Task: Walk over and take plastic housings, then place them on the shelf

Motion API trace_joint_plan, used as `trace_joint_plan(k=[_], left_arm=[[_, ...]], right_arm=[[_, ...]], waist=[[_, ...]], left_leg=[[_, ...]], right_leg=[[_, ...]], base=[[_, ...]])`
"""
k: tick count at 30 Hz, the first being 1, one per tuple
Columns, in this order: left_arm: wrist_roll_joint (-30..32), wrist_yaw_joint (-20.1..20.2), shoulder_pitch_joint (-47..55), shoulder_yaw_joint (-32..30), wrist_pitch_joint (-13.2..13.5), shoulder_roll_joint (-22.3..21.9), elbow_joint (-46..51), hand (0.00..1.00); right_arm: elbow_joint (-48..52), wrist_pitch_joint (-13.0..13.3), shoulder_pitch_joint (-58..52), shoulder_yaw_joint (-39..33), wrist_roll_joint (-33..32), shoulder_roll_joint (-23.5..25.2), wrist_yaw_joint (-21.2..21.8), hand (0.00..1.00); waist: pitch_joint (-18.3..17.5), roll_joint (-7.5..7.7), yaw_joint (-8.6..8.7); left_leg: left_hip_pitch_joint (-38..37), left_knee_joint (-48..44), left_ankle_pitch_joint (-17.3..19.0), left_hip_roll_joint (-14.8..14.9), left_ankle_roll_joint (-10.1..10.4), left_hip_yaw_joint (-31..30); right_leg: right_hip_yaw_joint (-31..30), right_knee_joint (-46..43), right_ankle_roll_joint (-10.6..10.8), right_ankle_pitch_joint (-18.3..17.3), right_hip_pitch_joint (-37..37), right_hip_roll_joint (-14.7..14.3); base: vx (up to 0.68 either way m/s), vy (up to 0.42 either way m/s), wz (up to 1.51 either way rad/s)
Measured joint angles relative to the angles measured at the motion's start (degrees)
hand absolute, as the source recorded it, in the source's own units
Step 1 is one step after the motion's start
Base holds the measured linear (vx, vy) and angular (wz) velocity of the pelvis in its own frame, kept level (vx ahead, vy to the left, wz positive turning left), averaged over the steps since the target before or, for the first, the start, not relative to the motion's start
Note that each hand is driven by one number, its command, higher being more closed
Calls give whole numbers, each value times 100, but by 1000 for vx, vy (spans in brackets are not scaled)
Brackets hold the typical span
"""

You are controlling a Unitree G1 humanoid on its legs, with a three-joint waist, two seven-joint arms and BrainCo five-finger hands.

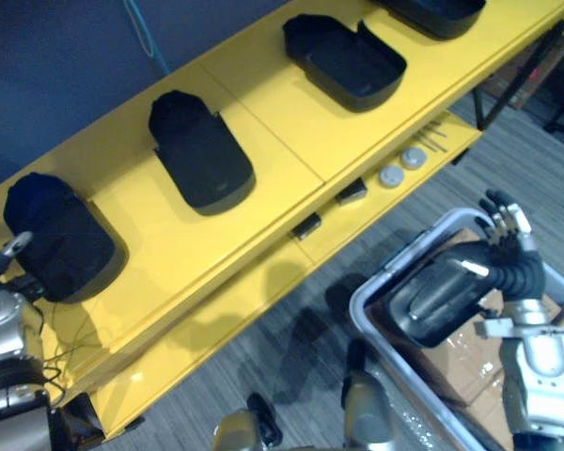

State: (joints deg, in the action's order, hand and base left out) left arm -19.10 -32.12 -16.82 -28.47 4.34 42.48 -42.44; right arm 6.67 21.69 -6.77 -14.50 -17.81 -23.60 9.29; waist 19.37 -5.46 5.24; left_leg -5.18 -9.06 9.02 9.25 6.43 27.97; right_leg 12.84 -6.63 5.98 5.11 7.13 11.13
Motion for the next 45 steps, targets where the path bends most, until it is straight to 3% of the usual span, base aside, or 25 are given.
trace_joint_plan(k=[2, 5, 7, 12, 14, 17, 19, 23, 27, 32, 34, 37, 40, 43, 45], left_arm=[[209, -398, 346, -194, 170, -48, 306, 0], [463, -940, 789, -759, 692, -325, 1149, 0], [690, -1201, 1163, -1026, 1095, -767, 2204, 0], [1242, -1257, 1828, -1151, 1411, -1773, 4424, 0], [1355, -1125, 2125, -1158, 1473, -2327, 5212, 0], [1350, -903, 2437, -1152, 1590, -2791, 5646, 0], [1350, -502, 2690, -1049, 1689, -3241, 6102, 0], [1316, -24, 3005, -806, 1713, -3574, 6509, 0], [1280, 264, 3052, -623, 1926, -3746, 6566, 0], [1228, 724, 3036, -338, 2230, -3731, 6847, 0], [1074, 855, 3015, -86, 2367, -3716, 6859, 0], [926, 869, 2734, 557, 2382, -3716, 6848, 0], [813, 838, 2411, 872, 2392, -3718, 6831, 0], [823, 712, 2012, 1133, 2334, -3706, 6812, 0], [825, 667, 1728, 1203, 2233, -3702, 6735, 0]], right_arm=[[83, 15, -120, 4, -1, 90, 7, 0], [254, 93, -192, 4, 4, 163, -91, 0], [361, 106, -186, 2, 10, 263, -294, 0], [398, 93, 60, 3, 5, 467, -458, 0], [397, 74, 201, 6, 8, 651, -512, 0], [377, 40, 283, 29, 18, 798, -628, 0], [363, 29, 333, 126, 72, 932, -833, 0], [181, 21, 340, 238, 198, 1157, -949, 0], [-126, -6, 308, 236, 325, 1305, -1088, 0], [-130, -11, 308, 227, 767, 1305, -1903, 0], [-129, -18, 275, 200, 861, 1312, -2200, 0], [-64, -21, -64, -401, 952, 1470, -2434, 0], [156, 1, -479, -1044, 719, 1505, -2305, 0], [487, 89, -832, -1279, 501, 1528, -2105, 0], [643, 105, -953, -1248, 501, 1580, -1961, 0]], waist=[[-303, -80, -64], [-633, -180, -212], [-913, -221, -307], [-1150, -191, -499], [-1194, -130, -610], [-1261, -25, -712], [-1302, 85, -769], [-1351, 195, -775], [-1336, 226, -765], [-1356, 300, -751], [-1372, 340, -712], [-1345, 436, -413], [-1330, 445, -149], [-1318, 455, 155], [-1304, 455, 248]], left_leg=[[-12, 167, -66, -13, 4, -66], [-212, 396, -125, -33, 13, -144], [-367, 524, -138, -44, 35, -275], [-496, 633, -150, -41, 54, -562], [-496, 661, -168, -48, 68, -689], [-482, 667, -188, -48, 70, -739], [-474, 679, -221, -56, 69, -859], [-465, 743, -294, -103, 59, -951], [-455, 776, -313, -116, 63, -957], [-470, 885, -387, -101, 113, -824], [-486, 885, -388, -75, 129, -626], [-637, 889, -350, -40, 181, -148], [-896, 876, -223, -1, 224, 279], [-1047, 826, -100, 20, 257, 626], [-1077, 777, -58, 26, 252, 741]], right_leg=[[124, 308, 8, 112, -145, -39], [311, 691, 56, 207, -527, -80], [497, 947, 99, 241, -840, -108], [814, 1119, 121, 257, -1232, -123], [939, 1122, 121, 257, -1307, -111], [1047, 1123, 121, 256, -1334, -104], [1123, 1123, 119, 255, -1407, -92], [1223, 1123, 113, 249, -1444, -51], [1225, 1123, 109, 242, -1439, -37], [1092, 1122, 95, 242, -1297, -80], [888, 1121, 73, 280, -1163, -126], [437, 1120, 19, 347, -986, -227], [89, 1120, 21, 352, -987, -332], [-241, 1120, 15, 390, -901, -415], [-358, 1121, 13, 403, -869, -437]], base=[[70, 1, 20], [117, 6, 23], [94, 5, 32], [24, 1, 33], [-25, 8, 28], [-40, -5, 14], [-40, -5, 22], [-45, 2, 15], [-45, 7, 1], [-4, 8, -12], [21, 14, -51], [20, 9, -69], [-2, 2, -65], [-39, -11, -66], [-81, -34, -37]])
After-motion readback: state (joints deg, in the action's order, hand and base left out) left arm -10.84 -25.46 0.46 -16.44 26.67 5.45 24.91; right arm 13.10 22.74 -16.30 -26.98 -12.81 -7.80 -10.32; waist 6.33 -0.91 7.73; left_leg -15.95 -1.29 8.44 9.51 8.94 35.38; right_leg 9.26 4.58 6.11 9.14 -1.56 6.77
